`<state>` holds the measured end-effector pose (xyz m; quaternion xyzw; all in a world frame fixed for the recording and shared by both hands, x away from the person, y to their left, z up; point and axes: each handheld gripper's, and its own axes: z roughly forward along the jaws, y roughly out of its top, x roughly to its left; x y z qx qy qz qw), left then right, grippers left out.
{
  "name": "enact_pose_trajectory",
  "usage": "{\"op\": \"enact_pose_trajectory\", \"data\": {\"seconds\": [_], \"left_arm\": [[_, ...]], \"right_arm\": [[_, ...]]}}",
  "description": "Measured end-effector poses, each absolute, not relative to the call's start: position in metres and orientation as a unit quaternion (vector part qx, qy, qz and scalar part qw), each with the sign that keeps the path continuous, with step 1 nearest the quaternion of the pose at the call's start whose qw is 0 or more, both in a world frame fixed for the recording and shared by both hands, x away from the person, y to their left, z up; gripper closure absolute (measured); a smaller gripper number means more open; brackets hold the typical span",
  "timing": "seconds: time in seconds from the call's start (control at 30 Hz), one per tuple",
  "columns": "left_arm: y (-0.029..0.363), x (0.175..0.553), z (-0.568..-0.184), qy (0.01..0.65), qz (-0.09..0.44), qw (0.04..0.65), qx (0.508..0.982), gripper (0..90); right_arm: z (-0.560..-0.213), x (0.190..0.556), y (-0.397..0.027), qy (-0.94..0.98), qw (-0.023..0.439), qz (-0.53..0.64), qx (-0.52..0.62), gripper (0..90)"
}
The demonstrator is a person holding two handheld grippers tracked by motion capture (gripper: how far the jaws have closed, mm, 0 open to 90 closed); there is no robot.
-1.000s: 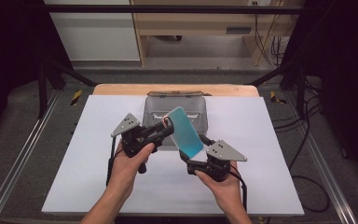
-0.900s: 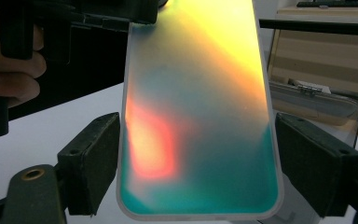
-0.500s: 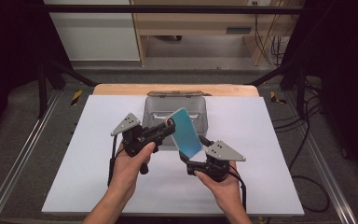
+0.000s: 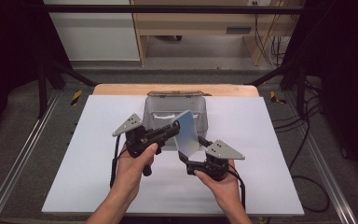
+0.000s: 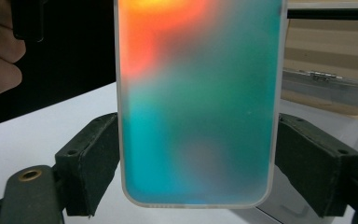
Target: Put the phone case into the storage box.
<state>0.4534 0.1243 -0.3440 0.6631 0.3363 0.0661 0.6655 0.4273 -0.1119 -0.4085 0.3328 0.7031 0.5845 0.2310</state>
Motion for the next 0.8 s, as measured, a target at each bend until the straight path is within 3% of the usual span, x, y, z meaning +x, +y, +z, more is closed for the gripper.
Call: {"op": "enact_pose_trajectory", "data": {"seconds": [0.17, 0.37, 0.8], "left_arm": [[0.124, 0.453, -0.342, 0.335, 0.069, 0.664, 0.666, 80.8], [0.125, 0.454, -0.342, 0.343, 0.089, 0.655, 0.668, 81.1], [0.132, 0.459, -0.340, 0.383, 0.147, 0.634, 0.656, 81.0]], "right_arm": [[-0.409, 0.427, -0.112, 0.699, 0.229, 0.592, 0.330, 16.5], [-0.409, 0.426, -0.110, 0.700, 0.238, 0.582, 0.338, 6.3], [-0.402, 0.411, -0.089, 0.699, 0.292, 0.552, 0.348, 5.0]]}}
